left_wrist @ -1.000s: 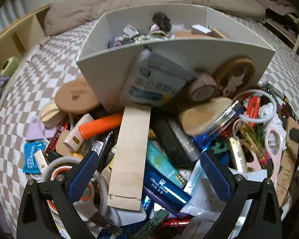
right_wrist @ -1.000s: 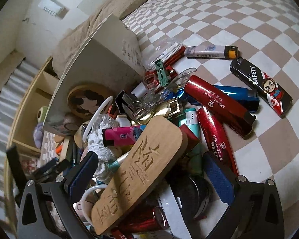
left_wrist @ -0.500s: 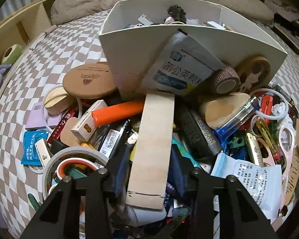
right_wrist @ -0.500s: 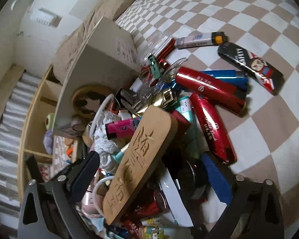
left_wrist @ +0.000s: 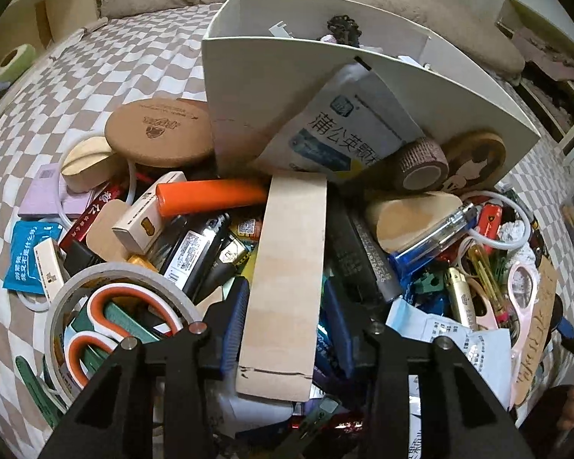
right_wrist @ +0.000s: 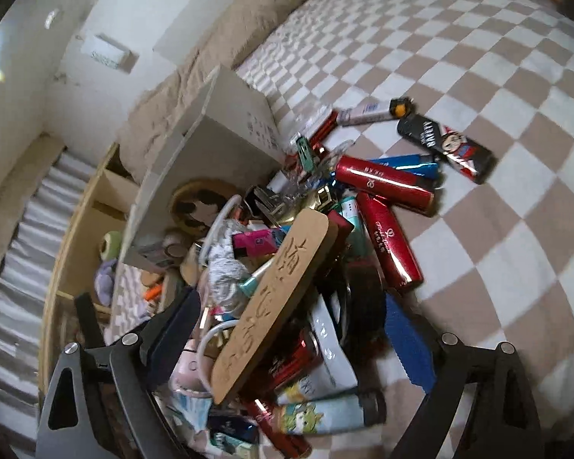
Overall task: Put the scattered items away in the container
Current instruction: 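Position the right gripper over the red lighters in the pile, then close the right gripper on the engraved wooden plaque while the left gripper grasps the light wooden block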
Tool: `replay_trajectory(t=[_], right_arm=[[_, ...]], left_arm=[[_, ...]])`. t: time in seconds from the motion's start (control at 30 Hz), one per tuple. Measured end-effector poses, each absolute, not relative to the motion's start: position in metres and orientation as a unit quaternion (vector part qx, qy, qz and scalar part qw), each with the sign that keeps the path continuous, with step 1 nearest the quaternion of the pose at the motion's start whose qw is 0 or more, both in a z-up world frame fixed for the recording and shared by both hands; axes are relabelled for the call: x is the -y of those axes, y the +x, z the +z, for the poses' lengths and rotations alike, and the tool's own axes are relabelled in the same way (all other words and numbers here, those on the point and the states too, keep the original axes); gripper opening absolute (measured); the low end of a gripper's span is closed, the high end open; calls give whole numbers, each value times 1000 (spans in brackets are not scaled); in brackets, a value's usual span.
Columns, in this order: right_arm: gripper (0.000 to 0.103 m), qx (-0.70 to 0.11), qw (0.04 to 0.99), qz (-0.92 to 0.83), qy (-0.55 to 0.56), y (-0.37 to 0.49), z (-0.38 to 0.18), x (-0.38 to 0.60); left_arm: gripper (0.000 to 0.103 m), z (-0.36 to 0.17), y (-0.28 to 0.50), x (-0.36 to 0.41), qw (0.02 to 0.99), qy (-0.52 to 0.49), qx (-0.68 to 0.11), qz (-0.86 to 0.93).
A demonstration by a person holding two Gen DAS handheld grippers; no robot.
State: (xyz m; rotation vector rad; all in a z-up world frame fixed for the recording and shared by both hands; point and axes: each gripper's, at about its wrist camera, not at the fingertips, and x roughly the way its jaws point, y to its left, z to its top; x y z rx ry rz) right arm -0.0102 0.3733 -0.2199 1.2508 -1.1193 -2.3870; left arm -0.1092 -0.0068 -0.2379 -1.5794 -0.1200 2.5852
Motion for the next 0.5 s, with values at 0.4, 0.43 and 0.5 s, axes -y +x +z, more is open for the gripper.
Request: replay_trajectory(t=[0.4, 0.43, 0.5], right_arm=[[94, 372, 240, -762, 472, -3, -207, -292], [94, 370, 243, -758, 480, -3, -208, -286], [94, 376, 237, -744, 498, -2, -215, -278]], left_arm=[[38, -233, -106, 15, 80, -508, 83, 854], [38, -233, -104, 15, 81, -507, 86, 854], [37, -231, -104, 16, 84, -506, 91, 853]])
